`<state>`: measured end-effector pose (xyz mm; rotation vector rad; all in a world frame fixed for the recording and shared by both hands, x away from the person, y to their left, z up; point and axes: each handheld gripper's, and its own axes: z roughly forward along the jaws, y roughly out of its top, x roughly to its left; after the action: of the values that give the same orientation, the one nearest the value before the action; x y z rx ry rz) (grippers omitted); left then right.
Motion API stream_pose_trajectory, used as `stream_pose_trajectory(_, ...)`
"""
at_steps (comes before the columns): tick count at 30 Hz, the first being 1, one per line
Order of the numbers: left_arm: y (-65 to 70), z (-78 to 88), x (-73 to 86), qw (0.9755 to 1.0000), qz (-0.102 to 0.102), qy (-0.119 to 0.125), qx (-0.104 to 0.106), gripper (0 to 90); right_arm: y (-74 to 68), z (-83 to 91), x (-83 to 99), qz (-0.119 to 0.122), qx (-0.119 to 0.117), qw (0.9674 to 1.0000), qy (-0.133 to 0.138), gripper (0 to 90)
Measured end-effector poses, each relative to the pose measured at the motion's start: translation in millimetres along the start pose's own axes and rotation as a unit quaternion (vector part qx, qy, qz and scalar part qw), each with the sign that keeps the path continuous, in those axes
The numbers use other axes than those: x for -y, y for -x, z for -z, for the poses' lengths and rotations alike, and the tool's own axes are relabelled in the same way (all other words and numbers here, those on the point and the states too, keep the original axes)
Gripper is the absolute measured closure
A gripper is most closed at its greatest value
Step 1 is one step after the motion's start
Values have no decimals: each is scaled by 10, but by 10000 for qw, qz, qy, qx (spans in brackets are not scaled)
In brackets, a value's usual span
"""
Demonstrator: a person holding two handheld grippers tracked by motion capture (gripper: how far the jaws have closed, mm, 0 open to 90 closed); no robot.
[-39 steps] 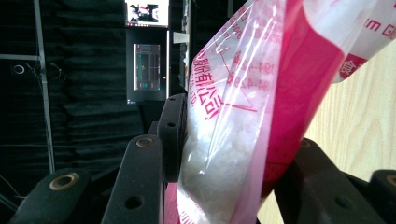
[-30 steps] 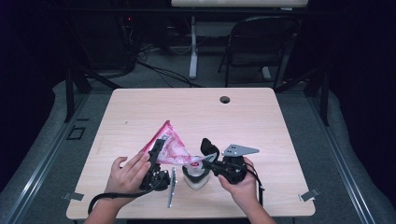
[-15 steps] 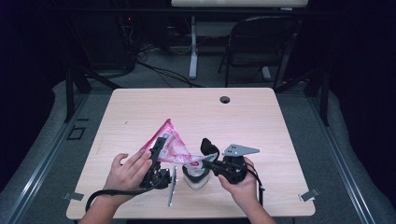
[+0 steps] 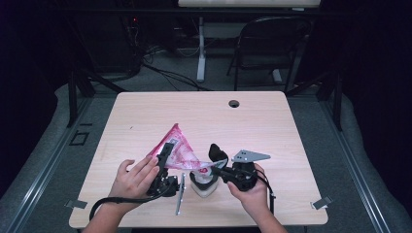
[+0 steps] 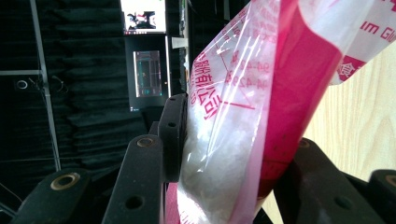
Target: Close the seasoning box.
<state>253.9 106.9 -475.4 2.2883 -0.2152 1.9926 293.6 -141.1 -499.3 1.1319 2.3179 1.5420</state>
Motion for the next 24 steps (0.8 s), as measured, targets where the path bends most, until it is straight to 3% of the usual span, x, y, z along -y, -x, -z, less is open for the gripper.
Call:
stream_pose_trajectory(7, -4, 0, -22, 10000, -6, 27, -21, 648, 10, 6, 3, 0, 21, 10000, -9, 900)
stream_pose_trajectory(10, -8, -10, -28, 9998, -54, 116, -132, 648, 18, 4, 5, 2, 24, 10000, -26, 900)
stream_pose_trajectory(16, -10, -3, -41, 10000, -4, 57, -20, 647, 28, 9, 9, -29, 17, 10000, -7, 900)
stream_pose_trajectory(24, -19, -1, -64, 9999, -45, 90, -43, 648, 45, 12, 15, -52, 40, 10000, -4, 900)
